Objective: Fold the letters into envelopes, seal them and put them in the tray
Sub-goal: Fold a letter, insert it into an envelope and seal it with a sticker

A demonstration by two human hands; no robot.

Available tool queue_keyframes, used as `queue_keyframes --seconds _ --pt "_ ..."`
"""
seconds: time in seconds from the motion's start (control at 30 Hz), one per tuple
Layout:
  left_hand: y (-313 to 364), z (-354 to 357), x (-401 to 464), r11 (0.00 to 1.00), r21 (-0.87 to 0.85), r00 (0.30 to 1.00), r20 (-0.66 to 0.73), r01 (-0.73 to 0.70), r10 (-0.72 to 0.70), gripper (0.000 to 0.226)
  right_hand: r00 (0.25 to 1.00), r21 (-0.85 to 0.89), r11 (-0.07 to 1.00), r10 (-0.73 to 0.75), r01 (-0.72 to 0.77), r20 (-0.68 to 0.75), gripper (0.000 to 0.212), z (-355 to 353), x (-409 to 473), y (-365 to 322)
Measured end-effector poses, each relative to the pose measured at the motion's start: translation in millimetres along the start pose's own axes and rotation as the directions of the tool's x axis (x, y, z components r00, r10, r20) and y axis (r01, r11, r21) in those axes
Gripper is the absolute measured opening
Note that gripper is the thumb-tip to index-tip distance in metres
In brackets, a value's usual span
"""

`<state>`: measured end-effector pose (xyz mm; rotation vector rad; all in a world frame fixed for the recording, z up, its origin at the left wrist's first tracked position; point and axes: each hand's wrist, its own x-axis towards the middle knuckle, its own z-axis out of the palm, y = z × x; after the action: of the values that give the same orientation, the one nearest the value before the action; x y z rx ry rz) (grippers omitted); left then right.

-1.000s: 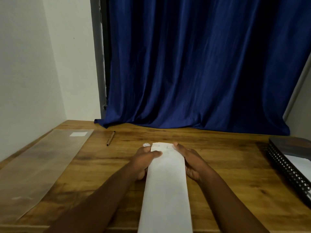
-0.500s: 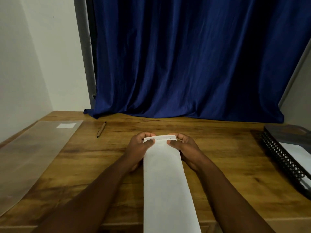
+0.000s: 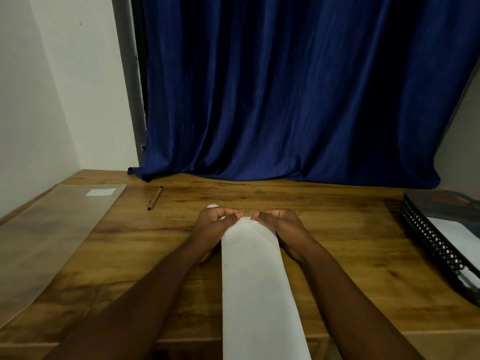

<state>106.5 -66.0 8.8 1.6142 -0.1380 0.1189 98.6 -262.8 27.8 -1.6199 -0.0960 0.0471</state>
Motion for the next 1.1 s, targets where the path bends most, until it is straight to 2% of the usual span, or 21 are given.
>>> queue_keyframes --seconds 0.07,0.2,0.37,0.5,0.63,0.77,0.9,0.97,1.1 --pt "-3 -1 2 0.998 0.051 0.999 0.026 -0.021 0.020 0.007 1.000 0.002 1.000 0.002 -0.002 -0.009 0.023 0 2 1" --pt "-4 0 1 0.998 0.047 0.995 0.092 -0.042 0.038 0.014 1.000 0.015 1.000 0.024 -0.025 0.011 0.027 0 5 1" --pt "-4 -1 0 0.997 0.054 0.994 0.100 -0.058 0.053 0.023 0.998 -0.144 0.989 0.031 -0.022 0.059 0.026 1 5 2" --pt "-3 -1 -3 0.997 0.060 0.995 0.094 -0.043 0.037 0.033 0.997 -0.190 0.982 0.030 -0.017 0.068 0.026 0 6 2" --pt "5 2 -9 0.999 0.046 0.994 0.105 0.016 -0.021 0.045 0.999 -0.117 0.993 0.025 -0.021 0.032 0.024 -2 5 2" --pt "22 2 -20 0.954 0.272 0.974 0.147 0.125 -0.170 0.060 0.998 0.003 1.000 0.025 -0.025 -0.058 0.021 -6 5 3" --pt "53 -11 -45 0.910 0.394 0.892 0.353 0.130 -0.281 0.032 0.988 0.125 0.992 0.051 -0.032 -0.147 0.018 -7 3 1" --pt "63 -22 -55 0.897 0.431 0.853 0.427 0.100 -0.300 0.031 0.985 0.179 0.984 0.048 -0.017 -0.166 0.019 -7 0 0" --pt "80 -44 -66 0.829 0.559 0.873 0.398 0.012 -0.281 0.031 0.992 0.200 0.979 -0.003 0.029 -0.128 0.018 -4 -6 -6"
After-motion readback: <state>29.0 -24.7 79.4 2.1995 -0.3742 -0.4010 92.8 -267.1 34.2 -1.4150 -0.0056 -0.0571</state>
